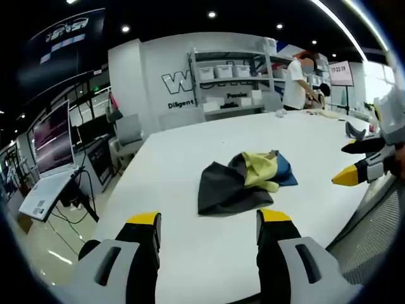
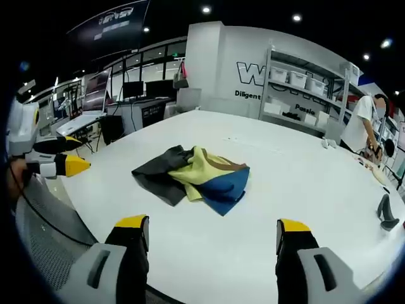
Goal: Fold the garment on the visible template until the final outline fits inside the template.
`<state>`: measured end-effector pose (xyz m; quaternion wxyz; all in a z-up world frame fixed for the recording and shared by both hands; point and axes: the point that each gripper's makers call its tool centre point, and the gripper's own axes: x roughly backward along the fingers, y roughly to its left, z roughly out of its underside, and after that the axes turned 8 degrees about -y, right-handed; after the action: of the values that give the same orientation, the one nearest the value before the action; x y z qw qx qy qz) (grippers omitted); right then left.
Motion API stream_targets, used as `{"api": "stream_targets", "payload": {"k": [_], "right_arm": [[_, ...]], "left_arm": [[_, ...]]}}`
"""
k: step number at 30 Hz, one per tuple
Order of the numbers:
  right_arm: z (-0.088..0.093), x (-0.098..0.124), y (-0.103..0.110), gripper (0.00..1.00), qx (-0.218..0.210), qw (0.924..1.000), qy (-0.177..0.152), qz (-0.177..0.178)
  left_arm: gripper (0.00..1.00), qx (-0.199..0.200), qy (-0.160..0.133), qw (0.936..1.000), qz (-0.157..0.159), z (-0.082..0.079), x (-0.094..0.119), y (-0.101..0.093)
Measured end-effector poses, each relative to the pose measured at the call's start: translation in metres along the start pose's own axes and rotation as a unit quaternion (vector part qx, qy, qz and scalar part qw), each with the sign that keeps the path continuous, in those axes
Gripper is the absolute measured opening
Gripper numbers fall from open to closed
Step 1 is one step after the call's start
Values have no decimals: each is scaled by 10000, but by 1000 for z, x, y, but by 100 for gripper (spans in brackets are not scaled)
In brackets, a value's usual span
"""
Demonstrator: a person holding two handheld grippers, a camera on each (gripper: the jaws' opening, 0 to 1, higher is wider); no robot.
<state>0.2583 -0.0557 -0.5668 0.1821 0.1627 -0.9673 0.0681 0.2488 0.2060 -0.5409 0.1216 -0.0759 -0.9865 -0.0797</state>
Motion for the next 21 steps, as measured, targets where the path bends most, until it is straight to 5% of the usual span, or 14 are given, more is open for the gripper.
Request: {"api": "stream_targets", "payload": {"k": [21], "right_arm": [[1, 1, 2, 82, -16, 10000, 32, -65]], "left_arm": [[68, 89, 117, 9998, 104, 4, -1, -3]]}}
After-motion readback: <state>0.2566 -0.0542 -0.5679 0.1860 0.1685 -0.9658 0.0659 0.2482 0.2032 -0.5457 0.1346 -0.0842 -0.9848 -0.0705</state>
